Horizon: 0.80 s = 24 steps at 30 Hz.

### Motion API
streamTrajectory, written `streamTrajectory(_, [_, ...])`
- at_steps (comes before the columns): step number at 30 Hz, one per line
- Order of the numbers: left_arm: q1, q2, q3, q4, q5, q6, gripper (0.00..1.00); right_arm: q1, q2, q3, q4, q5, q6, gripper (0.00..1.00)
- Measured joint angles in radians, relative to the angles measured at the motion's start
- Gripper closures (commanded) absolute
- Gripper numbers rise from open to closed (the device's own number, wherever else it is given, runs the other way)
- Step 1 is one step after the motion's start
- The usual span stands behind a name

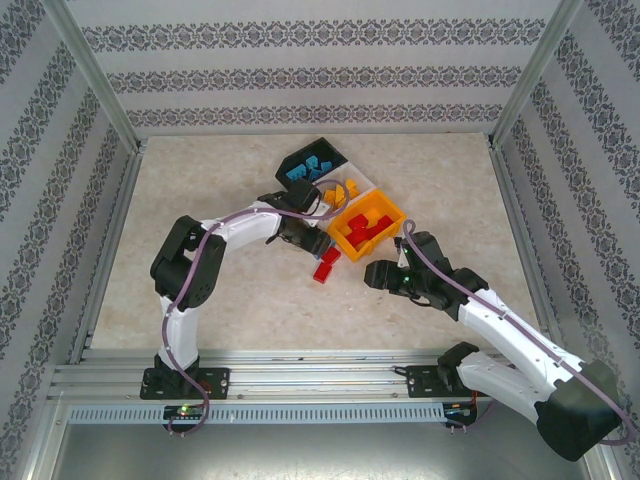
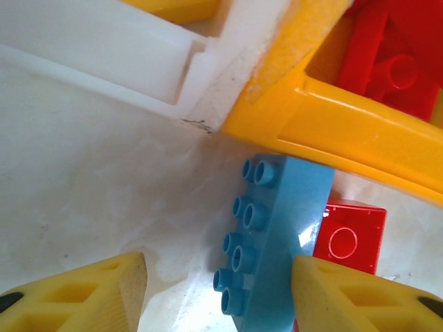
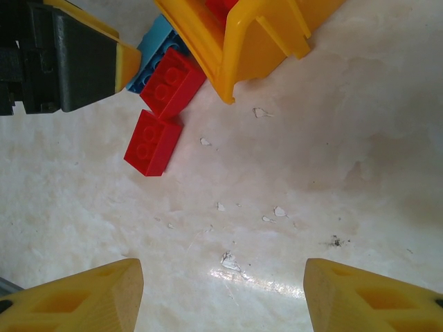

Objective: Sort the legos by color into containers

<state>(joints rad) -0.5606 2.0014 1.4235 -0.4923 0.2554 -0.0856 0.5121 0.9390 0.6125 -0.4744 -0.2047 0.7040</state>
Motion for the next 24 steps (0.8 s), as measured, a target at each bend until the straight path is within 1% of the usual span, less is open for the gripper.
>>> streamTrajectory(3, [0.008, -0.048, -0.053, -0.005, -0.06, -0.012, 0.43, 0.0, 0.0, 0.0, 0.0, 0.0, 0.0, 0.37])
streamTrajectory(6, [0.045, -0.126, -0.138, -0.027, -0.101, -0.025, 0.42, 0.0, -0.001, 0.0, 0.0, 0.0, 0.0, 0.37])
streamTrajectory(8, [0.073, -0.169, -0.177, -0.044, -0.117, -0.029, 0.37, 0.0, -0.001, 0.0, 0.0, 0.0, 0.0, 0.37])
streamTrajectory(9, [0.086, -0.189, -0.185, -0.055, -0.127, -0.031, 0.34, 0.0, 0.0, 0.0, 0.0, 0.0, 0.0, 0.37])
streamTrajectory(11, [0.097, -0.216, -0.185, -0.061, -0.132, -0.035, 0.3, 0.0, 0.0, 0.0, 0.0, 0.0, 0.0, 0.37])
streamTrajectory(13, [0.097, -0.242, -0.185, -0.06, -0.119, -0.034, 0.27, 0.0, 0.0, 0.0, 0.001, -0.001, 0.0, 0.37])
streamTrajectory(17, [0.095, -0.262, -0.185, -0.057, -0.06, -0.018, 0.23, 0.0, 0.0, 0.0, 0.004, -0.005, 0.0, 0.37])
streamTrajectory(21, [0.091, -0.24, -0.173, -0.072, 0.006, 0.039, 0.22, 0.0, 0.0, 0.0, 0.004, -0.006, 0.0, 0.37])
streamTrajectory(24, [0.079, -0.201, -0.154, -0.082, 0.034, 0.085, 0.22, 0.0, 0.0, 0.0, 0.004, -0.006, 0.001, 0.37])
